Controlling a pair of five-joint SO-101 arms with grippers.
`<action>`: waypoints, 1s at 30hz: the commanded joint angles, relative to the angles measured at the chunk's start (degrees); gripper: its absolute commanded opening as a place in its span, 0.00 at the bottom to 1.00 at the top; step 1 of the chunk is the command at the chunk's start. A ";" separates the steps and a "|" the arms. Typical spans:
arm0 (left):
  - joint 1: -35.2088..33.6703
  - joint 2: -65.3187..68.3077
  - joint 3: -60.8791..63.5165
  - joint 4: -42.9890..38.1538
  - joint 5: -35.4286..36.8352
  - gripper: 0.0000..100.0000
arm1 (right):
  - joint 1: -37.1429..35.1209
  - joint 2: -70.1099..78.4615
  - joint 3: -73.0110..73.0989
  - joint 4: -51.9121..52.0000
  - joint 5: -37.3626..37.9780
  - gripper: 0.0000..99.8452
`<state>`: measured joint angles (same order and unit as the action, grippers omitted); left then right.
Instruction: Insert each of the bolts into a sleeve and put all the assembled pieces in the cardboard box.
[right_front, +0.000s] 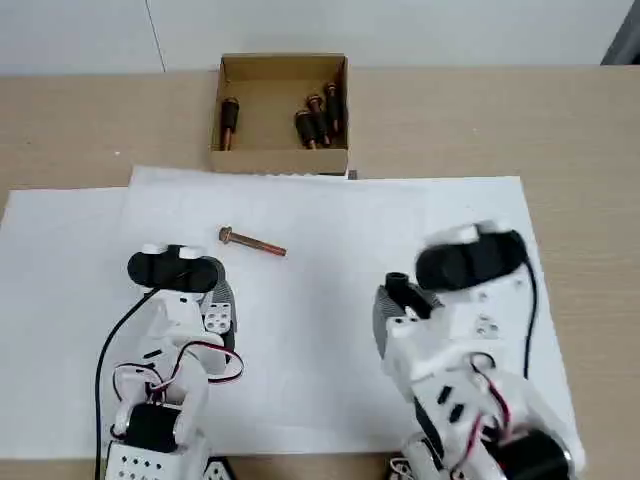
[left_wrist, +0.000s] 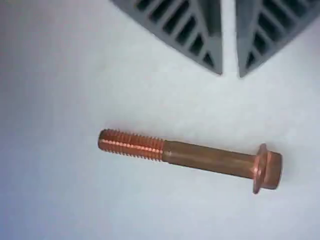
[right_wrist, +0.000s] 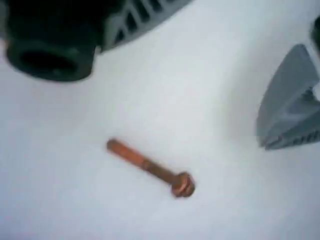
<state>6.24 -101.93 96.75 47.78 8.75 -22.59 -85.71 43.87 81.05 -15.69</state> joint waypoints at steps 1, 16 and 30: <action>0.00 -0.35 -0.31 0.26 0.00 0.01 | 2.42 -6.11 2.29 0.13 2.29 0.00; -0.09 -0.09 -10.42 2.73 0.00 0.01 | 11.03 -18.24 11.60 -0.04 6.59 0.00; -3.34 37.10 -70.46 19.16 9.05 0.01 | 11.30 -18.24 19.25 -5.49 6.33 0.00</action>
<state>4.57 -80.92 47.60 62.37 12.53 -12.04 -103.65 62.86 77.89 -9.71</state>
